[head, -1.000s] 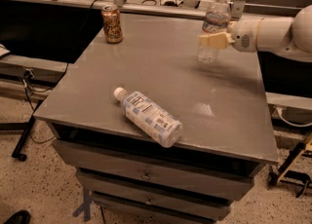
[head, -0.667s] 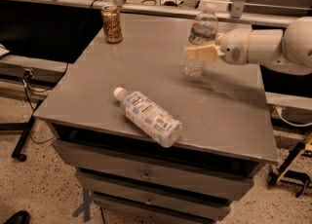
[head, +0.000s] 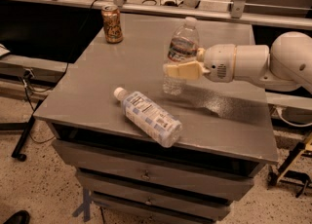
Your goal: Move water bottle near blue plastic bottle
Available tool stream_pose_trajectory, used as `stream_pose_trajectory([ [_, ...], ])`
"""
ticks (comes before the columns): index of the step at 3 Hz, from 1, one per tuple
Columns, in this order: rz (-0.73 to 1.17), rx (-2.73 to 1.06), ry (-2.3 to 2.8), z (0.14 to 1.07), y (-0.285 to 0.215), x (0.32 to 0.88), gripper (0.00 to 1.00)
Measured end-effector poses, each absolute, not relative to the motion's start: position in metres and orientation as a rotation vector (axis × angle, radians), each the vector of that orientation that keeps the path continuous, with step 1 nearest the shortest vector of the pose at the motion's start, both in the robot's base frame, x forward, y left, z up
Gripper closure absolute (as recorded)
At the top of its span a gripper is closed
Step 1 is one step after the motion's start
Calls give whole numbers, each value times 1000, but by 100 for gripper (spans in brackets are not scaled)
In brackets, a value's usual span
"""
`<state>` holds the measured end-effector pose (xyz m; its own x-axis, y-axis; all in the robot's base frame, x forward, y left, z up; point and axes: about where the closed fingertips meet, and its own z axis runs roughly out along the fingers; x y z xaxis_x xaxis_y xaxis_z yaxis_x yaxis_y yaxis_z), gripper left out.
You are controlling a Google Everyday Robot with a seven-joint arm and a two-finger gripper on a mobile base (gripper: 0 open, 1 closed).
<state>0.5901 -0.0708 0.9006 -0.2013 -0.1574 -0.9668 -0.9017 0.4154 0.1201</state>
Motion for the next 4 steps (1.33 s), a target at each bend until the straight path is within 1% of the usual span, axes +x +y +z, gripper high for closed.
stream_pose_trajectory([
  [1, 965, -989, 1584, 909, -47, 565, 100],
  [2, 979, -1032, 1562, 907, -35, 551, 82],
  [4, 983, -1086, 1539, 894, -27, 540, 35],
])
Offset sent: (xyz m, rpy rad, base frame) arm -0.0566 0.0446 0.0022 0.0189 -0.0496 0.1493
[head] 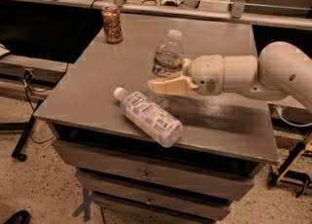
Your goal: Move water bottle near blue plastic bottle
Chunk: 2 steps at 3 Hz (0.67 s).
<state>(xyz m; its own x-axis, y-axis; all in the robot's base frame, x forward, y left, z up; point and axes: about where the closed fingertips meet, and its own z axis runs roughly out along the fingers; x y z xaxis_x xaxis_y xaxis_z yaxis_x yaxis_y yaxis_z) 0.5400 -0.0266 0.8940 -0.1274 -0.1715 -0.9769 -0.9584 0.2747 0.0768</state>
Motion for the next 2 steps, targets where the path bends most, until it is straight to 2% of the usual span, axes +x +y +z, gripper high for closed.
stream_pose_trajectory([
  [1, 983, -1103, 1529, 890, -26, 538, 12],
  [2, 984, -1114, 1522, 888, -26, 537, 0],
])
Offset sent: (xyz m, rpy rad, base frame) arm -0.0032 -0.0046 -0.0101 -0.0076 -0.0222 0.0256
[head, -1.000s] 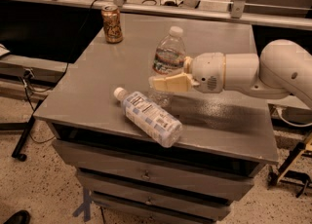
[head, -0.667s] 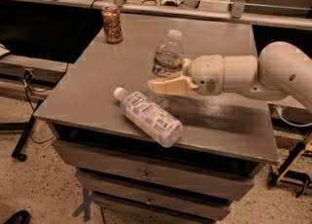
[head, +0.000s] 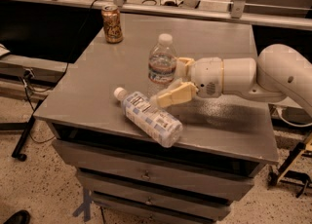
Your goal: Move water bottle near blue plastic bottle
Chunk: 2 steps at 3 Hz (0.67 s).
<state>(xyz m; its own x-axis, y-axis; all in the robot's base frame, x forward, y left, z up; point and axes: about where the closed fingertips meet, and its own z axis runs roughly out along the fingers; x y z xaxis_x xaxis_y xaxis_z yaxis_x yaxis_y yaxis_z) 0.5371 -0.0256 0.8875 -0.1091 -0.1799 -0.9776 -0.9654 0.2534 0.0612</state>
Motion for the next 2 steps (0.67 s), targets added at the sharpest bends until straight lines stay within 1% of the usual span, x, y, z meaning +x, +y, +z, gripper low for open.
stream_pose_trajectory([
  [2, 937, -1136, 1493, 901, -35, 539, 0],
])
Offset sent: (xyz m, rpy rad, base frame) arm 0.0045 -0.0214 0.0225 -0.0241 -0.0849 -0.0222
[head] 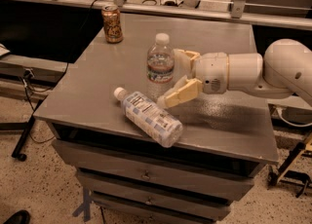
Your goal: Move water bottle near blue plastic bottle
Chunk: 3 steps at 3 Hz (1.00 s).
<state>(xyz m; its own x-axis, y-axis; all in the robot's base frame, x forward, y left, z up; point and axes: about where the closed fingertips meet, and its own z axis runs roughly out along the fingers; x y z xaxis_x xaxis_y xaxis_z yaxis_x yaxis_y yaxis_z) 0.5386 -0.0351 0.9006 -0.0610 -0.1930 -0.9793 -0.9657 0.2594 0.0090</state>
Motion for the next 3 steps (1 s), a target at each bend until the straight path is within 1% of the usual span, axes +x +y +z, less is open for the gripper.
stream_pose_trajectory([
  [1, 858, -1179, 1480, 923, -58, 549, 0],
  [2, 734, -1192, 1468, 964, -108, 568, 0],
  [3, 571, -1147, 1495, 1006, -164, 587, 0],
])
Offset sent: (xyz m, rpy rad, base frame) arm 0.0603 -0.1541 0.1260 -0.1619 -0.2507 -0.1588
